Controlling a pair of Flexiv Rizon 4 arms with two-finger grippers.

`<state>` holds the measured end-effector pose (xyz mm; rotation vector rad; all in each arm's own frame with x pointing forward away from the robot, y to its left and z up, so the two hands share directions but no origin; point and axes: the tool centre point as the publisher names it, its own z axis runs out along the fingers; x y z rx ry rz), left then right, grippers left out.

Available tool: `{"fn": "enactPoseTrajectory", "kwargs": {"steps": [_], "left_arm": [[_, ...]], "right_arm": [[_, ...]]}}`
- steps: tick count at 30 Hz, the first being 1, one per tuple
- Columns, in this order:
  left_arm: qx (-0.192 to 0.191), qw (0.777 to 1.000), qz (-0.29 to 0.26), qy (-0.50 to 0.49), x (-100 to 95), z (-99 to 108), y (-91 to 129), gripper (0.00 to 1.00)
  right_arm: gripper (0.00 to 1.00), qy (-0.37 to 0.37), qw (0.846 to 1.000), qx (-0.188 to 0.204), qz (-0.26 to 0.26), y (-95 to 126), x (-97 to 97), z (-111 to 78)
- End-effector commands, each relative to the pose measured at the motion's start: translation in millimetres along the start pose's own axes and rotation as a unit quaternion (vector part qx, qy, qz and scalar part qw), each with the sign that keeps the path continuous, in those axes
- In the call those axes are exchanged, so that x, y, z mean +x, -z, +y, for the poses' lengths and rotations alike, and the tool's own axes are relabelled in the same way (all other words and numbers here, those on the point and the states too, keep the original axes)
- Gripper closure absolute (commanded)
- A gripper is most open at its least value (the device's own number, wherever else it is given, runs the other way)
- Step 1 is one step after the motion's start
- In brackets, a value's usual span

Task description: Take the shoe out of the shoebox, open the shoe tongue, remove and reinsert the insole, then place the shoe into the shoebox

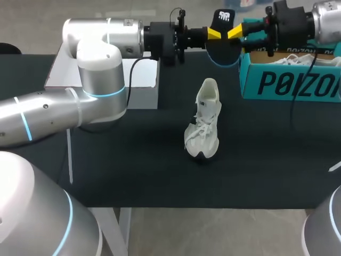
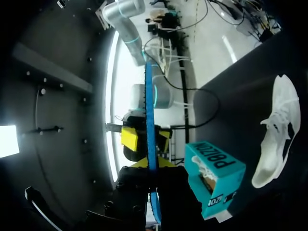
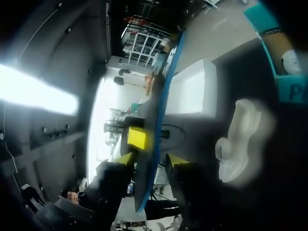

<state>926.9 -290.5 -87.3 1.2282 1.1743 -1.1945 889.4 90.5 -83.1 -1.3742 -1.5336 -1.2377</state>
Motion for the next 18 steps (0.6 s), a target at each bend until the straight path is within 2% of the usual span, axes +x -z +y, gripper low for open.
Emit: {"fn": "enactPoseTrajectory", "kwargs": {"steps": [1, 5, 7, 12, 18], "left_arm": [[0.011, 1.0, 0.006, -0.002, -0.7, 1.4, -6.2, 1.0], [0.016, 1.0, 0.004, -0.001, -0.5, -0.1, -6.6, 1.0], [0.016, 1.0, 0.003, -0.001, -0.6, -0.5, -6.4, 1.0], [0.011, 1.0, 0.002, -0.001, -0.1, 0.1, -4.5, 1.0], [0.011, 1.0, -0.005, 0.001, -0.9, 0.6, -7.1, 1.0]], "right_arm": [[0.6, -0.001, 1.0, 0.005, -0.01, -4.0, 1.6, 5.6], [0.65, -0.003, 1.0, 0.005, -0.011, -3.0, -0.2, 5.8], [0.79, -0.004, 1.0, 0.004, -0.012, -2.8, -0.7, 5.8], [1.0, -0.006, 1.0, 0.004, -0.008, -2.5, -1.0, 4.9], [1.0, -0.01, 1.0, 0.004, 0.002, -1.5, -2.1, 3.5]]}}
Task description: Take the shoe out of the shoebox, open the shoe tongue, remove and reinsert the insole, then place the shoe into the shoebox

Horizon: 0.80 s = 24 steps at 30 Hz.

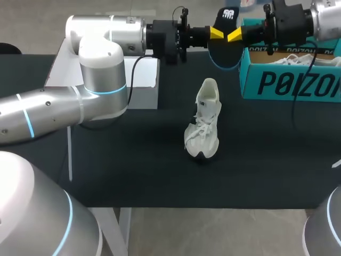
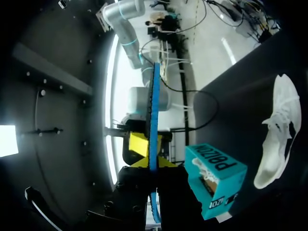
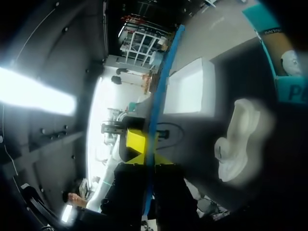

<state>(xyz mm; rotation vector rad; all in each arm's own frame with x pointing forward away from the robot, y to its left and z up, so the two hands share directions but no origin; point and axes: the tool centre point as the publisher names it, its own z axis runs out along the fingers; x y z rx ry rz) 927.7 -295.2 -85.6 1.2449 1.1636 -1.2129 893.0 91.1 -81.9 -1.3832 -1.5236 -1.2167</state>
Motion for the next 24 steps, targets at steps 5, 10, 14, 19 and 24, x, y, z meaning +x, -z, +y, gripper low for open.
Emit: {"fn": "enactPoseTrajectory", "kwargs": {"steps": [5, 10, 14, 19, 24], "left_arm": [[-0.005, 1.0, 0.0, 0.005, 0.6, -0.9, -0.1, 0.0], [-0.013, 0.999, 0.019, 0.024, 5.1, 1.1, 23.8, 0.0], [-0.034, 0.998, 0.037, 0.05, 9.5, 0.9, 44.0, 0.0], [-0.031, 0.995, 0.083, 0.05, 15.6, -4.2, 72.3, 0.0], [-0.049, 0.991, 0.101, 0.067, 24.3, -7.4, 106.1, 0.0]], "right_arm": [[1.0, -0.002, 1.0, -0.008, 0.006, 2.0, -6.4, -0.3], [1.0, 0.034, 0.999, -0.037, -0.02, 4.8, -14.2, 7.9], [1.0, 0.07, 0.995, -0.057, -0.048, 2.5, -15.2, 20.1], [1.0, 0.132, 0.985, -0.083, -0.077, 6.1, -10.2, 29.8], [1.0, 0.175, 0.975, -0.106, -0.08, 13.4, -8.6, 37.5]]}}
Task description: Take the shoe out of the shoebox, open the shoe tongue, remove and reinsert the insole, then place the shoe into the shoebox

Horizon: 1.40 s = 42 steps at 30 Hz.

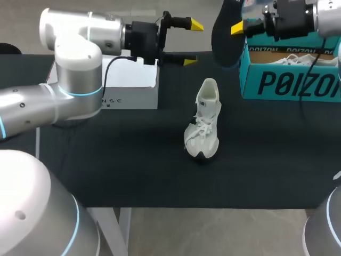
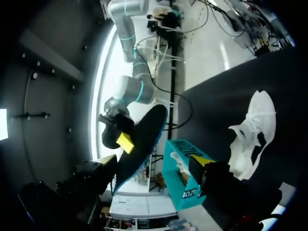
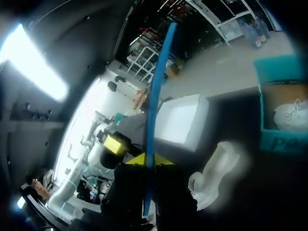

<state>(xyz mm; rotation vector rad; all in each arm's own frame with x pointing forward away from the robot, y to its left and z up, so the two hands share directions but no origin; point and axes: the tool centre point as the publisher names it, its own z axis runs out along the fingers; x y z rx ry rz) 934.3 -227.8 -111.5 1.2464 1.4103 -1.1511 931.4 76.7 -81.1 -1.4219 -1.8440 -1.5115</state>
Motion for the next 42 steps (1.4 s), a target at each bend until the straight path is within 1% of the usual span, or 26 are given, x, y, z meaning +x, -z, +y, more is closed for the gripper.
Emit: {"fn": "enactPoseTrajectory", "kwargs": {"steps": [1, 4, 6, 10, 16, 18, 22, 24, 25, 26, 27, 28, 29, 42], "left_arm": [[-0.014, 1.0, 0.023, 0.015, 10.0, -6.9, 44.8, 0.0], [-0.04, 0.998, 0.033, 0.039, 25.0, -4.1, 64.7, 0.0], [-0.05, 0.997, 0.042, 0.053, 34.8, -3.6, 75.7, 0.0], [-0.065, 0.994, 0.049, 0.073, 47.0, -3.3, 91.4, 0.0], [-0.078, 0.991, 0.041, 0.099, 56.7, -0.5, 103.4, 0.0], [-0.085, 0.989, 0.048, 0.108, 61.1, 1.0, 106.0, 0.0], [-0.084, 0.989, 0.055, 0.113, 63.0, 2.2, 108.2, 0.0], [-0.084, 0.989, 0.055, 0.113, 63.0, 2.2, 108.2, 0.0], [-0.084, 0.989, 0.055, 0.113, 63.0, 2.2, 108.2, 0.0], [-0.084, 0.989, 0.055, 0.113, 63.0, 2.2, 108.2, 0.0], [-0.084, 0.989, 0.055, 0.113, 63.0, 2.2, 108.2, 0.0], [-0.084, 0.989, 0.055, 0.113, 63.0, 2.2, 108.2, 0.0], [-0.084, 0.989, 0.055, 0.113, 63.0, 2.2, 108.2, 0.0], [-0.084, 0.989, 0.055, 0.113, 63.0, 2.2, 108.2, 0.0]], "right_arm": [[1.0, 0.016, 1.0, -0.018, -0.003, 2.7, -0.4, 1.4], [1.0, 0.024, 0.999, -0.022, -0.003, 1.7, -1.3, 5.6], [1.0, 0.029, 0.999, -0.022, -0.004, 0.2, -1.0, 7.6], [1.0, 0.038, 0.999, -0.012, -0.015, -3.5, -0.6, 10.2], [1.0, 0.038, 0.999, -0.012, -0.015, -3.5, -0.6, 10.2], [1.0, 0.038, 0.999, -0.012, -0.015, -3.5, -0.6, 10.2], [1.0, 0.038, 0.999, -0.012, -0.015, -3.5, -0.6, 10.2], [1.0, 0.074, 0.995, -0.06, -0.011, -7.0, -0.7, 9.5], [1.0, 0.109, 0.991, -0.07, -0.04, -11.9, 0.8, 9.4], [1.0, 0.16, 0.979, -0.082, -0.094, -18.3, 2.4, 9.0], [1.0, 0.19, 0.966, -0.08, -0.154, -26.4, 0.4, 8.8], [1.0, 0.198, 0.959, -0.087, -0.181, -33.5, -4.2, 9.3], [1.0, 0.191, 0.961, -0.084, -0.183, -38.3, -9.8, 11.0], [1.0, 0.191, 0.961, -0.084, -0.183, -38.3, -9.8, 11.0]]}}
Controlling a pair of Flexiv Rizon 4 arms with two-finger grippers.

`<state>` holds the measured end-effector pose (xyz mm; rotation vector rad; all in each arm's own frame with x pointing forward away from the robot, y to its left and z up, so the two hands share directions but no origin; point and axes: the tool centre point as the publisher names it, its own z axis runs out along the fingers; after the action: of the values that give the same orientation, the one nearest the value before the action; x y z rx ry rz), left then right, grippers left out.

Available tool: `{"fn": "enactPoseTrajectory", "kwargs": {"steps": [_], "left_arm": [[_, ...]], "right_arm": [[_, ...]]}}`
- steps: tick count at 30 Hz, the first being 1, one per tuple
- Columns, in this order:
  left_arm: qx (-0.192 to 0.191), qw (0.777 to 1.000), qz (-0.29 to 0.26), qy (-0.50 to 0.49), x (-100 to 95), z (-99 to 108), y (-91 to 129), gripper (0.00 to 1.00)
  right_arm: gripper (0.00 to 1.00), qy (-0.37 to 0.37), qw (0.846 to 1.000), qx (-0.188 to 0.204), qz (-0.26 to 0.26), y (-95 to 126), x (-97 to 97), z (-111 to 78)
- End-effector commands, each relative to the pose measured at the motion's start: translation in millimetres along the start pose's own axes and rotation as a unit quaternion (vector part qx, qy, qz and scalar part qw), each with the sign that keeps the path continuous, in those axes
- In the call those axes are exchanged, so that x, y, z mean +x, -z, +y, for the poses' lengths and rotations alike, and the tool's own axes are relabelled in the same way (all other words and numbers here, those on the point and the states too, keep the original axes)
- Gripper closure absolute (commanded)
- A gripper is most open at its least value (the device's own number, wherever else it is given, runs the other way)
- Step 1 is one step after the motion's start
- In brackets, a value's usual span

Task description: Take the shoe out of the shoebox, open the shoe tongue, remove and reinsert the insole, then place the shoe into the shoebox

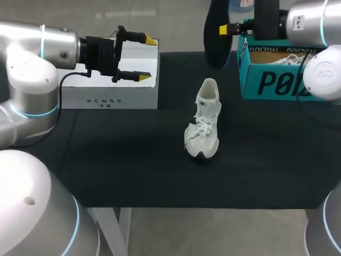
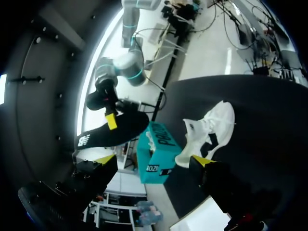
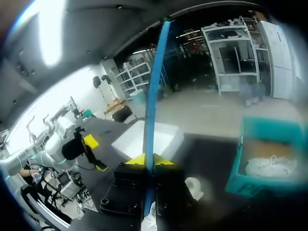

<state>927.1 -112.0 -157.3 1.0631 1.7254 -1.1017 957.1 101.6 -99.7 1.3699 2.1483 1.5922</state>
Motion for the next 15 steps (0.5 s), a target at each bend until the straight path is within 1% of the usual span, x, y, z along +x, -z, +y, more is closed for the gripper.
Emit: {"fn": "enactPoseTrajectory", "kwargs": {"steps": [1, 3, 4, 5, 7, 8, 11, 14, 15], "left_arm": [[0.0, 1.0, 0.002, 0.0, -0.3, -0.8, 1.2, 0.0], [0.0, 1.0, 0.002, 0.0, -0.3, -0.8, 1.2, 0.0], [0.0, 1.0, 0.002, 0.0, -0.3, -0.8, 1.2, 0.0], [0.0, 1.0, 0.002, 0.0, -0.3, -0.8, 1.2, 0.0], [0.0, 1.0, 0.002, 0.0, -0.3, -0.8, 1.2, 0.0], [0.0, 1.0, 0.002, 0.0, -0.3, -0.8, 1.2, 0.0], [0.0, 1.0, 0.002, 0.0, -0.3, -0.8, 1.2, 0.0], [0.0, 1.0, 0.002, 0.0, -0.3, -0.8, 1.2, 0.0], [0.0, 1.0, 0.002, 0.0, -0.3, -0.8, 1.2, 0.0]], "right_arm": [[1.0, 0.008, 1.0, 0.014, -0.026, -12.0, -2.7, -4.9], [1.0, -0.016, 0.999, 0.022, -0.022, -21.6, -15.6, -11.5], [1.0, -0.043, 0.999, 0.012, -0.004, -25.6, -25.6, -13.7], [1.0, -0.05, 0.999, 0.012, -0.002, -28.6, -32.2, -15.7], [1.0, -0.046, 0.999, 0.01, 0.003, -33.0, -40.5, -17.5], [1.0, -0.056, 0.998, -0.002, 0.022, -36.5, -46.9, -18.5], [1.0, -0.037, 0.998, -0.02, 0.044, -43.9, -57.0, -20.8], [1.0, -0.03, 0.997, -0.023, 0.064, -50.7, -66.6, -24.3], [1.0, -0.024, 0.998, -0.009, 0.063, -54.4, -71.0, -27.1]]}}
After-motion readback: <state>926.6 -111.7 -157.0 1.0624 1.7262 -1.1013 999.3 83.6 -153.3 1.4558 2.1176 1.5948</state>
